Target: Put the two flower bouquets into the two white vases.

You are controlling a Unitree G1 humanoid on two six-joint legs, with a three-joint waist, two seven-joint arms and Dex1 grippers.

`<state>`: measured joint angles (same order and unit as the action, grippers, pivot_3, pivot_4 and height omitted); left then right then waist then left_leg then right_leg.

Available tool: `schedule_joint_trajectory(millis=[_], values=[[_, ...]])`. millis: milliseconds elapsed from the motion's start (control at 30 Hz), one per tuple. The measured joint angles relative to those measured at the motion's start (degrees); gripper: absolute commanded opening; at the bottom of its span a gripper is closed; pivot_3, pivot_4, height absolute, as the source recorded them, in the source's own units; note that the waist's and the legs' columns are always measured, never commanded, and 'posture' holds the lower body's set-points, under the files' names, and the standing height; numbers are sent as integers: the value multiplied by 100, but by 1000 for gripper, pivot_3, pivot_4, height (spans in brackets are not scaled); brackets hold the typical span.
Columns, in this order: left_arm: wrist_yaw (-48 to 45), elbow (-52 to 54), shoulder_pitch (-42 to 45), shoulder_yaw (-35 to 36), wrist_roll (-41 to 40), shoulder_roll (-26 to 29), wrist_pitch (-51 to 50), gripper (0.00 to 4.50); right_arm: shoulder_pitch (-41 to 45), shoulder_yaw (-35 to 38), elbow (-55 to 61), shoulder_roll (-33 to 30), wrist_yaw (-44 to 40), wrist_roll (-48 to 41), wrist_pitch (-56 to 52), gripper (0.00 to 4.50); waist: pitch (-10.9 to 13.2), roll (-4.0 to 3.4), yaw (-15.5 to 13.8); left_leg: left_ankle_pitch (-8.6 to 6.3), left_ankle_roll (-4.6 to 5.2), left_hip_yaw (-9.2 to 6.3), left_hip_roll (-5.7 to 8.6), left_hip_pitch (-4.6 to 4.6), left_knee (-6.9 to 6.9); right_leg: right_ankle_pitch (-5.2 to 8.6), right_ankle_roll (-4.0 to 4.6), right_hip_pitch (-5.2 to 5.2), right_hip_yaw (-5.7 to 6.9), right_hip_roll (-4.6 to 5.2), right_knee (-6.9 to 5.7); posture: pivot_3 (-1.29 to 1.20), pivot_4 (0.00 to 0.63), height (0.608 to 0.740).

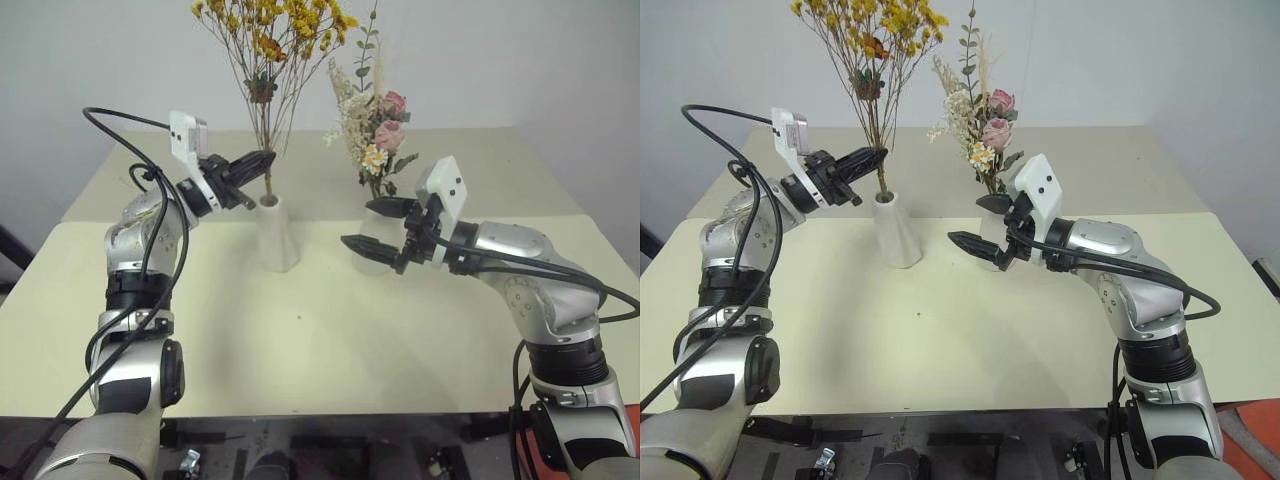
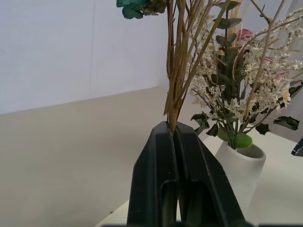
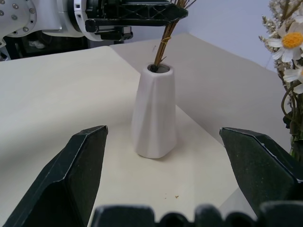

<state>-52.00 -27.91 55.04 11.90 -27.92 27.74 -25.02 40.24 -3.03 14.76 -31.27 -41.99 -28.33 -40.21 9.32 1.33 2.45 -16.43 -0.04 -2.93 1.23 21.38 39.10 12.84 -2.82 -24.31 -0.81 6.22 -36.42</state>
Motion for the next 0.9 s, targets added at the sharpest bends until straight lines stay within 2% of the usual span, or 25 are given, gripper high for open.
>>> schedule_joint_trajectory(millis=[233, 367, 900], values=[[177, 714, -522, 96, -168, 5, -194, 19, -1, 10, 7, -6, -4, -1, 0, 4500, 0, 0, -5, -1, 2, -6, -1, -9, 5, 0, 0, 2, -5, 0, -16, 0, 150, 740], [401, 752, -919, 61, -146, -28, -400, 19, -1, 11, 7, -17, -25, -1, 0, 4500, 0, 0, -3, -1, 2, -7, -2, -10, 4, 0, 0, -2, -7, -1, -20, 0, 150, 740], [524, 828, -947, 61, -145, -27, -372, 19, 0, 11, 5, -17, -39, 0, 1, 4500, 0, 0, -14, -4, 6, -6, -2, -7, 4, 0, 0, -2, -7, 0, -14, 0, 150, 740]])
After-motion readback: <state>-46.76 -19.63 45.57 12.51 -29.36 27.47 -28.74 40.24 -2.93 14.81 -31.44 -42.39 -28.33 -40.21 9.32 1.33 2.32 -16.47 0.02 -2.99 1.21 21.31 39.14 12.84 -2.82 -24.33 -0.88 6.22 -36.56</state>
